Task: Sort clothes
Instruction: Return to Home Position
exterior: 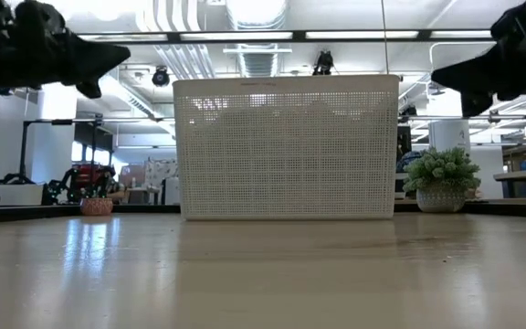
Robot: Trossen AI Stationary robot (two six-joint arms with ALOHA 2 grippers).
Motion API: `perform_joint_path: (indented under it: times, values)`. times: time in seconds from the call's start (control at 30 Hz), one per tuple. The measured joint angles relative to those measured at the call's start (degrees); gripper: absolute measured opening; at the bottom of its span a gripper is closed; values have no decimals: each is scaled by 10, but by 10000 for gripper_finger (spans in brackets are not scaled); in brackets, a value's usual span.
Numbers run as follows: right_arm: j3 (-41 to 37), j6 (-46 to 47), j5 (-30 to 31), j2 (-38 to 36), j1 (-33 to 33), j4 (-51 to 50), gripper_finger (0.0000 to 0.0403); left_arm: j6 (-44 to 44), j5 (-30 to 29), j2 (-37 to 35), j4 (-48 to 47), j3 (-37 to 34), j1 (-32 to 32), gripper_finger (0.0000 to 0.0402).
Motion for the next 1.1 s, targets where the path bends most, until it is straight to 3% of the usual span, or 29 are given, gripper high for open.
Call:
perform_joint_path:
  times: [0.2, 0.57, 0.9, 1.1]
  values:
    - [0, -4, -2, 15, -14, -2, 0, 25, -52, -14, -12, -18, -57, 0]
    - [-1, -8, -68, 26, -64, -10, 0, 61, -158, 27, 1, -18, -171, 0]
    - [-1, -51, -83, -8, -88, -12, 0, 87, -194, 69, 46, -18, -180, 0]
    - [-1, -116, -36, 5, -104, -6, 0, 87, -225, 68, 45, -18, -180, 0]
